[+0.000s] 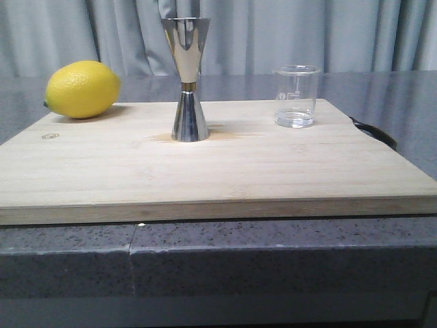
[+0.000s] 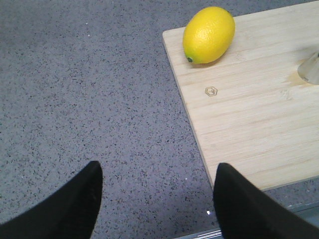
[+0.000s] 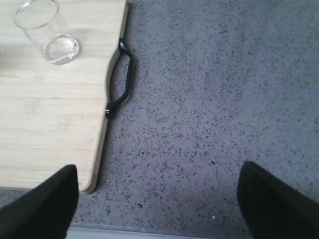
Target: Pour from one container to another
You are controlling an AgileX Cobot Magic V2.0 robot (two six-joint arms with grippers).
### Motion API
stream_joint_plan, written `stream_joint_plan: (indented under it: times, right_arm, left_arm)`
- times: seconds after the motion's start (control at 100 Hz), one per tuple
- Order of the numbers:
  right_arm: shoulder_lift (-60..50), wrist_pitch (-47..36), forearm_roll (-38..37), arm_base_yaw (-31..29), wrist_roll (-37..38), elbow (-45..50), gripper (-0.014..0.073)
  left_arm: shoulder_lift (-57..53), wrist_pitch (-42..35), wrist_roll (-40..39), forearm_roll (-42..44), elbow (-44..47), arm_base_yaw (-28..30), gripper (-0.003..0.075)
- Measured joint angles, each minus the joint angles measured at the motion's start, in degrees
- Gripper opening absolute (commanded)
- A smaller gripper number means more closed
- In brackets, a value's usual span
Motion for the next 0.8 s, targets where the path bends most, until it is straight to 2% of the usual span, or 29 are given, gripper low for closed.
stream_joint_plan:
  times: [0.09,0.16,0.24,0.34,0.48,0.65,0.8]
  right_arm:
    - [0.0,0.0,-0.4,0.0,0.0,0.0,0.0584]
    - [0.0,0.1,-0.5,0.0,0.0,0.0,0.0535]
    - [0.0,0.1,-0.7,0.0,0.1,0.0,0.0393]
    - [0.0,0.1,-0.7,0.0,0.1,0.0,0.0195]
    - [0.0,0.1,-0.8,0.0,0.1,0.0,0.0029]
    - [0.0,0.1,-0.8,0.0,0.1,0.0,-0.0058]
    - [0.0,0.1,-0.8,0.0,0.1,0.0,-0.0062]
  left_arm:
    - [-1.1,-0.6,-0.2,0.0,2.3,0.0,0.044]
    - [-1.2,-0.9,-0.3,0.0,3.3,0.0,0.0435]
    - [-1.2,-1.4,-0.4,-0.4,4.1,0.0,0.0388]
    - [-1.2,-2.5,-0.5,-1.4,4.6,0.0,0.0278]
    - [-1.2,-3.5,-0.6,-1.9,5.1,0.0,0.0125]
    - [-1.2,-3.9,-0.6,-2.3,5.3,0.0,-0.002]
    - [-1.2,-4.7,-0.6,-2.4,5.3,0.0,-0.0019]
